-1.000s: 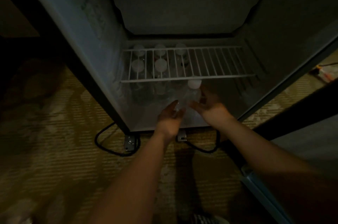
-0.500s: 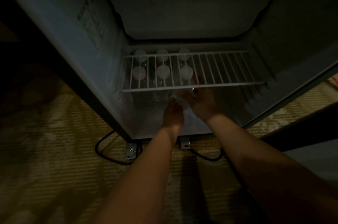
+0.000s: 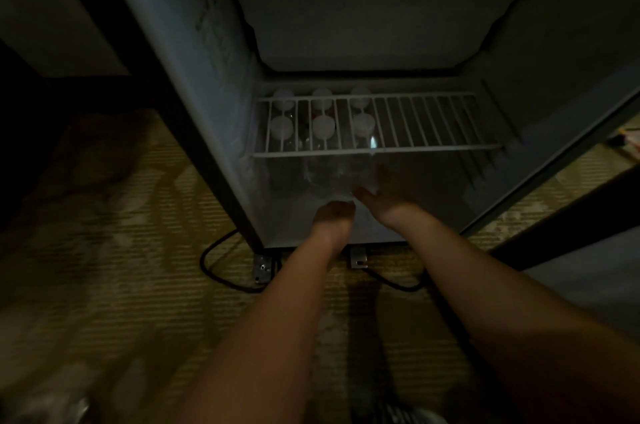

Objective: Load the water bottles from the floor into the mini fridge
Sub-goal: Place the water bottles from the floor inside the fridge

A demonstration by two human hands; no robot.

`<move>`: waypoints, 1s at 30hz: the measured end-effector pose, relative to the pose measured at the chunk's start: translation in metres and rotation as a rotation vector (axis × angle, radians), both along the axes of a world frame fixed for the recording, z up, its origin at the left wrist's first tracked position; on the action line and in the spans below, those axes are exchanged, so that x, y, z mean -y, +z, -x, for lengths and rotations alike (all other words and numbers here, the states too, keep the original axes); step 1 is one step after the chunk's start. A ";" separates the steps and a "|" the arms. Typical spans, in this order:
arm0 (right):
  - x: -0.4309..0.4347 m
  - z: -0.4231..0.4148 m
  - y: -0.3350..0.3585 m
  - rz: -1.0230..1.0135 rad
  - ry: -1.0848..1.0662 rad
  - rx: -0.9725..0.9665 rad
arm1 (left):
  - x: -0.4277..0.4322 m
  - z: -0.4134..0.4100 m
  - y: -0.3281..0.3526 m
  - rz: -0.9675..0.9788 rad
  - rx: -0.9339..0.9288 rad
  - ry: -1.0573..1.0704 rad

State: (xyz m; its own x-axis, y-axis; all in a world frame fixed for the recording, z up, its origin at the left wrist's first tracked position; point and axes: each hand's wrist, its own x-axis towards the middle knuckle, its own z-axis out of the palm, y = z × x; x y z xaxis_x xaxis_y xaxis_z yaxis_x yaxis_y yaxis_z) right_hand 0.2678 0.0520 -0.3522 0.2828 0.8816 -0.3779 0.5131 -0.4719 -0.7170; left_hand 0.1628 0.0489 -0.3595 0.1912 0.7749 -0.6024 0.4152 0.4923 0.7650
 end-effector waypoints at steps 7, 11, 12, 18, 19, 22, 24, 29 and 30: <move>0.045 -0.001 0.021 0.120 0.114 0.102 | 0.038 0.029 0.019 0.032 -0.017 -0.115; 0.069 0.008 0.053 0.087 0.158 0.143 | 0.059 0.055 0.047 -0.008 -0.099 -0.208; 0.073 0.011 0.064 0.070 0.187 0.161 | 0.063 0.061 0.058 -0.032 -0.124 -0.213; 0.093 0.034 0.136 -0.015 0.317 0.235 | 0.081 0.085 0.130 -0.145 -0.186 -0.249; 0.098 0.040 0.152 -0.035 0.334 0.256 | 0.084 0.090 0.144 -0.182 -0.194 -0.267; 0.110 0.055 0.191 -0.093 0.402 0.299 | 0.092 0.104 0.184 -0.243 -0.273 -0.313; 0.124 0.071 0.222 -0.121 0.434 0.328 | 0.104 0.120 0.215 -0.290 -0.324 -0.320; 0.161 0.118 0.286 -0.202 0.511 0.346 | 0.141 0.168 0.285 -0.381 -0.455 -0.375; 0.170 0.131 0.298 -0.206 0.539 0.361 | 0.150 0.181 0.296 -0.382 -0.480 -0.382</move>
